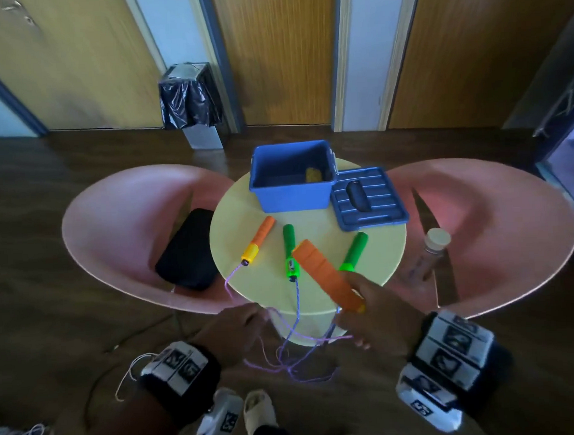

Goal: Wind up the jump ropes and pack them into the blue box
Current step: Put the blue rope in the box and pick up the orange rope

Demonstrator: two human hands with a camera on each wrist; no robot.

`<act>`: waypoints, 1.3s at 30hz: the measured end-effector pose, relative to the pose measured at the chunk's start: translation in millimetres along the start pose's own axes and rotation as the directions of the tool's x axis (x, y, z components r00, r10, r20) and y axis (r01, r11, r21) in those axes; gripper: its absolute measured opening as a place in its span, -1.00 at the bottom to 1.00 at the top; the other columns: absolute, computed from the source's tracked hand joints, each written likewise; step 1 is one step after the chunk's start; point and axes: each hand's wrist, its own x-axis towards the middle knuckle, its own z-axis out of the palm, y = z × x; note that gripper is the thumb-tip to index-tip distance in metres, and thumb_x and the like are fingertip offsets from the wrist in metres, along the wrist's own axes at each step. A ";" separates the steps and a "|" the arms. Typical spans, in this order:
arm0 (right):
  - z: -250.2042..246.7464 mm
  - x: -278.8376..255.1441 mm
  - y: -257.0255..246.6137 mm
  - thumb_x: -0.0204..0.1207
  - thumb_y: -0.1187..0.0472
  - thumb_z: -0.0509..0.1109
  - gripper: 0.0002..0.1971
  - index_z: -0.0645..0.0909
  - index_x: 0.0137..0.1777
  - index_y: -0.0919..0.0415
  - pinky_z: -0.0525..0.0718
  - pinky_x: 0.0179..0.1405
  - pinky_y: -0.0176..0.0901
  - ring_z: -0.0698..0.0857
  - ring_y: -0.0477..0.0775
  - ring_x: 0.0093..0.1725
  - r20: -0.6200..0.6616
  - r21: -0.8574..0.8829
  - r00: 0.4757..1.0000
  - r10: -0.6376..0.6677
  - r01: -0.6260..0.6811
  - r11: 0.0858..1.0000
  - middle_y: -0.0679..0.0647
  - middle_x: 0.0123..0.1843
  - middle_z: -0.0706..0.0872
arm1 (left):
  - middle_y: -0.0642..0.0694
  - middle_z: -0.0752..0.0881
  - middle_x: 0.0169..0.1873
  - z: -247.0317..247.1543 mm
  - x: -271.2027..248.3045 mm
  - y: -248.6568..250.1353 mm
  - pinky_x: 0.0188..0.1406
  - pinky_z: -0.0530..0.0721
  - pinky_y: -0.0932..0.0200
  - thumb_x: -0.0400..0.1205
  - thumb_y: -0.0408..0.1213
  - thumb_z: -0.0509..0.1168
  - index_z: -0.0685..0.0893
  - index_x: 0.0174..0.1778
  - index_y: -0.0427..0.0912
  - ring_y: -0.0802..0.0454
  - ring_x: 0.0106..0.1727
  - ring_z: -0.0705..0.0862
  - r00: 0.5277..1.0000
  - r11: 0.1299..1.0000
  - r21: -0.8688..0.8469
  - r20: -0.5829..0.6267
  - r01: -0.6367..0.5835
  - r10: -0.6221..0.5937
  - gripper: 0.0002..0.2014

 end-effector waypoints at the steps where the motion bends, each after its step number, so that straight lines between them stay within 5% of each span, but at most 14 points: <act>1: 12.0 9.8 1.6 0.45 0.41 0.46 -0.40 0.41 0.41 -0.04 0.53 -0.64 -0.27 0.57 -0.08 -0.63 0.065 0.017 0.998 0.026 -0.027 1.000 -0.11 -0.30 0.60 | 0.07 0.53 -0.50 1.9 5.6 13.4 -0.32 0.40 0.13 0.71 0.01 0.14 0.43 -0.40 0.10 0.20 -0.40 0.49 0.999 1.000 0.007 0.011 -0.030 0.030 -0.67; 4: 31.6 30.6 1.6 0.27 0.32 0.48 -0.43 0.51 0.33 0.12 0.54 -0.64 -0.25 0.62 0.03 -0.62 0.261 0.153 0.954 0.147 -0.192 0.970 0.18 -0.17 0.71 | 0.08 0.57 -0.44 -5.7 15.5 52.5 -0.30 0.43 0.20 0.70 -0.02 0.15 0.47 -0.37 0.09 0.22 -0.36 0.52 0.992 0.991 -0.031 0.001 -0.128 0.129 -0.71; 7: 25.4 31.9 0.4 0.26 0.30 0.49 -0.85 0.63 -0.18 0.28 0.52 -0.55 -0.21 0.57 0.11 -0.59 0.284 0.210 0.949 0.137 -0.201 0.957 0.19 -0.45 0.64 | 0.06 0.54 -0.47 -10.3 18.9 44.4 -0.34 0.42 0.20 0.66 0.00 0.21 0.54 -0.33 -0.07 0.19 -0.41 0.48 0.993 0.988 -0.096 -0.008 -0.117 0.117 -0.70; 9: 13.3 28.6 -2.0 0.46 0.38 0.48 -0.83 0.57 -0.31 0.28 0.50 -0.56 -0.21 0.53 0.09 -0.58 0.203 0.273 0.972 0.121 -0.175 0.946 0.13 -0.52 0.55 | 0.04 0.52 -0.48 -8.1 15.5 26.2 -0.34 0.42 0.20 0.55 0.14 0.19 0.54 -0.31 -0.14 0.16 -0.41 0.46 0.994 0.991 -0.084 -0.027 -0.106 0.104 -0.62; 12: -11.5 16.1 -14.2 0.54 0.33 0.43 -0.87 0.60 -0.23 0.28 0.49 -0.59 -0.21 0.55 0.06 -0.60 -0.066 0.450 0.995 0.078 -0.040 0.892 0.14 -0.54 0.59 | 0.03 0.54 -0.48 14.6 7.4 -21.3 -0.26 0.51 0.10 0.62 -0.06 0.28 0.54 -0.39 0.00 0.12 -0.38 0.51 1.000 0.997 -0.076 -0.017 0.009 -0.010 -0.74; 15: -42.0 1.9 -26.4 0.44 0.13 0.52 -0.89 0.79 -0.15 0.16 0.64 -0.35 -0.06 0.68 0.15 -0.39 -0.380 0.556 0.925 -0.027 0.252 0.792 0.17 -0.34 0.77 | 0.03 0.58 -0.44 40.8 -6.4 -73.3 -0.24 0.52 0.10 0.70 -0.12 0.25 0.53 -0.42 0.06 -0.05 -0.26 0.63 0.949 0.948 -0.025 0.019 0.316 -0.316 -0.68; 17: -50.3 -4.5 -26.6 0.36 0.04 0.52 -0.77 0.83 -0.03 0.10 0.65 -0.24 0.01 0.71 0.15 -0.30 -0.397 0.587 0.911 -0.112 0.345 0.732 0.19 -0.18 0.80 | 0.03 0.61 -0.50 46.1 -13.1 -83.7 -0.27 0.52 0.10 0.71 -0.18 0.24 0.54 -0.46 0.01 -0.14 -0.23 0.69 0.918 0.914 -0.089 0.004 0.396 -0.397 -0.64; 23: -5.4 1.5 -7.9 0.21 0.34 0.53 -0.39 0.56 0.34 0.22 0.69 -0.17 0.05 0.75 0.05 -0.16 0.067 0.377 0.991 -0.116 0.083 0.922 0.03 -0.27 0.73 | 0.22 0.56 -0.41 -1.6 -1.8 29.1 -0.07 0.48 0.22 0.71 -0.11 0.22 0.51 -0.33 0.22 0.23 -0.26 0.53 0.998 0.986 -0.164 -0.068 -0.006 -0.005 -0.73; 26: 15.5 6.0 -6.7 0.12 0.19 0.57 -0.61 0.71 0.00 0.07 0.72 -0.04 0.04 0.74 0.07 -0.18 0.254 0.128 0.962 -0.096 0.065 0.990 0.17 -0.24 0.79 | 0.20 0.65 -0.44 -26.5 2.6 79.6 -0.07 0.50 0.35 0.65 -0.12 0.23 0.60 -0.34 0.10 0.18 -0.22 0.66 0.952 0.928 -0.228 -0.152 -0.294 0.264 -0.77; 29: 26.3 6.0 -12.4 0.03 0.07 0.56 -0.77 0.74 -0.27 0.03 0.64 -0.12 0.05 0.68 0.17 -0.24 0.210 0.238 0.965 -0.160 0.108 0.965 0.43 -0.20 0.73 | 0.10 0.62 -0.40 -41.0 6.3 101.8 0.13 0.46 0.25 0.65 -0.33 0.24 0.57 -0.26 0.06 -0.13 -0.14 0.67 0.902 0.810 -0.398 -0.235 -0.430 0.363 -0.79; 32: 16.7 1.8 -25.9 0.13 0.09 0.56 -0.79 0.68 -0.31 0.16 0.55 -0.21 0.05 0.64 0.15 -0.33 0.034 0.361 0.967 -0.254 0.225 0.905 0.33 -0.31 0.70 | -0.09 0.73 -0.29 -42.1 13.8 85.4 -0.14 0.56 0.20 0.51 -0.55 0.14 0.58 0.09 -0.15 0.03 -0.32 0.65 0.952 0.674 -0.676 -0.261 -0.298 0.159 -0.69; 34: 7.1 -2.8 -38.9 0.14 0.12 0.56 -0.79 0.65 -0.33 0.22 0.55 -0.26 0.02 0.64 0.16 -0.37 -0.044 0.488 0.939 -0.341 0.318 0.813 0.24 -0.38 0.69 | 0.00 0.71 -0.27 -34.3 17.1 74.0 -0.11 0.56 0.15 0.52 -0.56 0.16 0.62 0.10 -0.03 0.20 -0.42 0.62 0.982 0.713 -0.682 -0.180 -0.160 0.048 -0.62; 36: 0.2 -8.4 -57.4 0.16 0.22 0.53 -0.91 0.67 -0.38 0.17 0.56 -0.28 -0.02 0.64 0.17 -0.38 -0.104 0.580 0.903 -0.416 0.395 0.713 0.18 -0.42 0.68 | 0.23 0.58 -0.26 -16.2 17.2 66.0 -0.21 0.52 0.45 0.62 -0.44 0.27 0.57 -0.06 0.16 0.37 -0.39 0.60 0.998 0.918 -0.397 0.053 -0.020 0.045 -0.70; 39: -8.7 -11.4 -79.6 0.20 0.27 0.46 -0.97 0.67 -0.40 0.17 0.62 -0.26 -0.06 0.66 0.20 -0.36 -0.165 0.680 0.850 -0.501 0.466 0.566 0.15 -0.41 0.67 | 0.21 0.66 -0.36 23.4 15.9 50.5 -0.12 0.65 0.20 0.54 -0.03 0.36 0.66 -0.25 0.28 0.10 -0.29 0.68 0.940 0.988 -0.153 0.335 -0.008 0.059 -0.92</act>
